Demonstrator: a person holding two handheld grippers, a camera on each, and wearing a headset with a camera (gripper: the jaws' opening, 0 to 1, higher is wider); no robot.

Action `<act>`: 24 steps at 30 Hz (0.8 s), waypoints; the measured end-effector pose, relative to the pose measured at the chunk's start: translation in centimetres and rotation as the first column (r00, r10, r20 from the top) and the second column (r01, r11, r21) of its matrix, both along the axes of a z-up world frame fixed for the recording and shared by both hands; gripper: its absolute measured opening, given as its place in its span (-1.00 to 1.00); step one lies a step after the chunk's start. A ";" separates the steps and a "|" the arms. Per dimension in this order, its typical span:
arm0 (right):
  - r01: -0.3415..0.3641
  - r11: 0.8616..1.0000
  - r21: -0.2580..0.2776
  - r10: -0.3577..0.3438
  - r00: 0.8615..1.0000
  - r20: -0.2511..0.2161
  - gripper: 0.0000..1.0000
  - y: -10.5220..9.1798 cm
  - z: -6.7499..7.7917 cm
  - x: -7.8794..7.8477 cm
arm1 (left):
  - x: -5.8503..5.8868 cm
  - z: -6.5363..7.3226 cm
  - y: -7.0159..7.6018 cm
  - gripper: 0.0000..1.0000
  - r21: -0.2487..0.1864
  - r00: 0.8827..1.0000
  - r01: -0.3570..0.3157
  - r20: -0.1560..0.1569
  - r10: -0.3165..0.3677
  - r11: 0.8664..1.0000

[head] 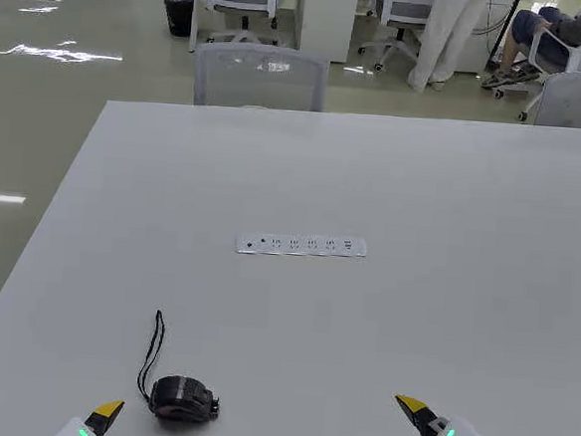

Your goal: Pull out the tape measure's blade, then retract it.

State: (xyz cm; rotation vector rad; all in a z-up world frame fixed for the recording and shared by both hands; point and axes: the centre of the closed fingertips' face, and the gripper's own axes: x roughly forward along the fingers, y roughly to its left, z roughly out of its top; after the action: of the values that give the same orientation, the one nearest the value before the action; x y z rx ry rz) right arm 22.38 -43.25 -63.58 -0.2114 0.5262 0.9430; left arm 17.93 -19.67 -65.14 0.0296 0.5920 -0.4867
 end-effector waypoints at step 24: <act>-0.004 1.000 -0.011 0.003 1.000 -0.016 0.90 -0.2 -0.6 -0.1 | 0.2 0.0 0.9 0.98 0.024 1.000 -0.004 -0.006 0.004 1.000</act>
State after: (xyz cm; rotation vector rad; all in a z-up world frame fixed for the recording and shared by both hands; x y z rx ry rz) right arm 22.23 -43.48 -64.15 -0.2154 0.5463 0.9460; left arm 18.11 -18.81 -65.14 0.0499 0.6041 -0.4760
